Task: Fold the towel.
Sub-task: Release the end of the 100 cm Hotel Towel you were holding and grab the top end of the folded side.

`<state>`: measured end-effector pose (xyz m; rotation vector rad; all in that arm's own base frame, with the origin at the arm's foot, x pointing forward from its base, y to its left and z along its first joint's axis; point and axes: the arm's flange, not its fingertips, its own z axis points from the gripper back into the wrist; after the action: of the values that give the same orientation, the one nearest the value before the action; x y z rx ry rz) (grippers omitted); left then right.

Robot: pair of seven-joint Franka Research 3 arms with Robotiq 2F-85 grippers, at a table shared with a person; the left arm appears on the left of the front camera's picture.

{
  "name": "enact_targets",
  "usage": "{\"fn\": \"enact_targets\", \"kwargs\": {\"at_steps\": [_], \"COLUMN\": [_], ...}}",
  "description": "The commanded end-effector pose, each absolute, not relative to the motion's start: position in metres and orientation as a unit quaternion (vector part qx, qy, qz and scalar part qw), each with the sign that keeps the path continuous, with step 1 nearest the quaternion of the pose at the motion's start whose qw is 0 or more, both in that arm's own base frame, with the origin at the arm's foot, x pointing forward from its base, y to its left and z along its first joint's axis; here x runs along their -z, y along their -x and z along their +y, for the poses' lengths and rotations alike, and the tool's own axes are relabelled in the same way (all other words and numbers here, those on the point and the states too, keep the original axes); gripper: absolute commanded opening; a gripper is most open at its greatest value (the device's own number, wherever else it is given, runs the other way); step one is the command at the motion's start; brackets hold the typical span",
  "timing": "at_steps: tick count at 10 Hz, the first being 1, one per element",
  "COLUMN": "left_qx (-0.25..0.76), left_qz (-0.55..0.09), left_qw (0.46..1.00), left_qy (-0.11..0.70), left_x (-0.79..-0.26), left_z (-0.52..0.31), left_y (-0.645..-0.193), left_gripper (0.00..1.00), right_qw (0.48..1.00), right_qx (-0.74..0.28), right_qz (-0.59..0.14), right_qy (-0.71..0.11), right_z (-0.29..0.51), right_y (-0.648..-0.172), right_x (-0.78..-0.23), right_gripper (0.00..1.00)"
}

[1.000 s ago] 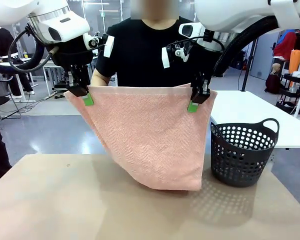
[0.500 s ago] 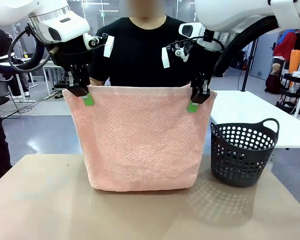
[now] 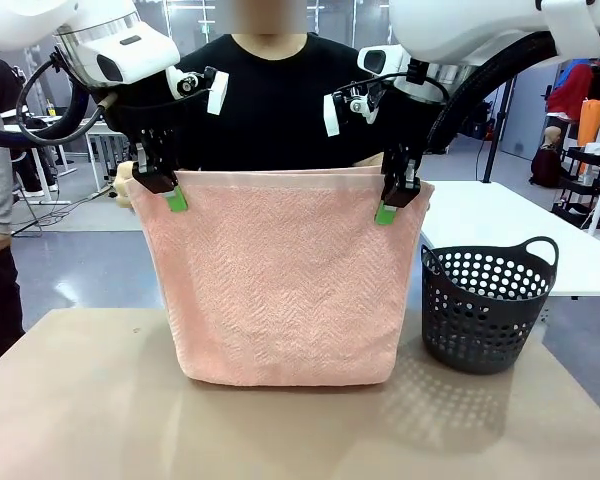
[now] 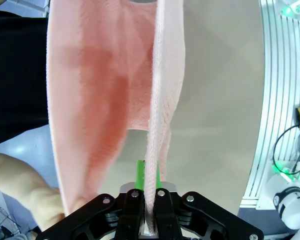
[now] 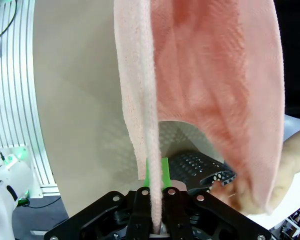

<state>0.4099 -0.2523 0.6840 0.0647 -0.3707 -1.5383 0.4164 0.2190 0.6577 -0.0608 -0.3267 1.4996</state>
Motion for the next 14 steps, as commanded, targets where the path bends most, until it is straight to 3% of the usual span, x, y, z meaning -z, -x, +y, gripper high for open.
{"fn": "enact_targets", "kwargs": {"at_steps": [1, 14], "left_qx": [0.695, 0.695], "left_qz": [-0.165, -0.165], "left_qw": [0.698, 0.698], "left_qy": [-0.038, -0.038], "left_x": [-0.6863, -0.6863], "left_z": [-0.2506, -0.2506], "left_y": [-0.4111, -0.4111], "left_gripper": [0.0, 0.0], "right_qw": [0.719, 0.719], "right_qx": [-0.679, -0.679], "right_qz": [-0.148, -0.148], "right_qy": [0.029, 0.029], "right_z": [0.2188, 0.2188], "right_y": [-0.416, -0.416], "right_x": [-0.6582, -0.6582], "right_gripper": [0.0, 0.0]}}
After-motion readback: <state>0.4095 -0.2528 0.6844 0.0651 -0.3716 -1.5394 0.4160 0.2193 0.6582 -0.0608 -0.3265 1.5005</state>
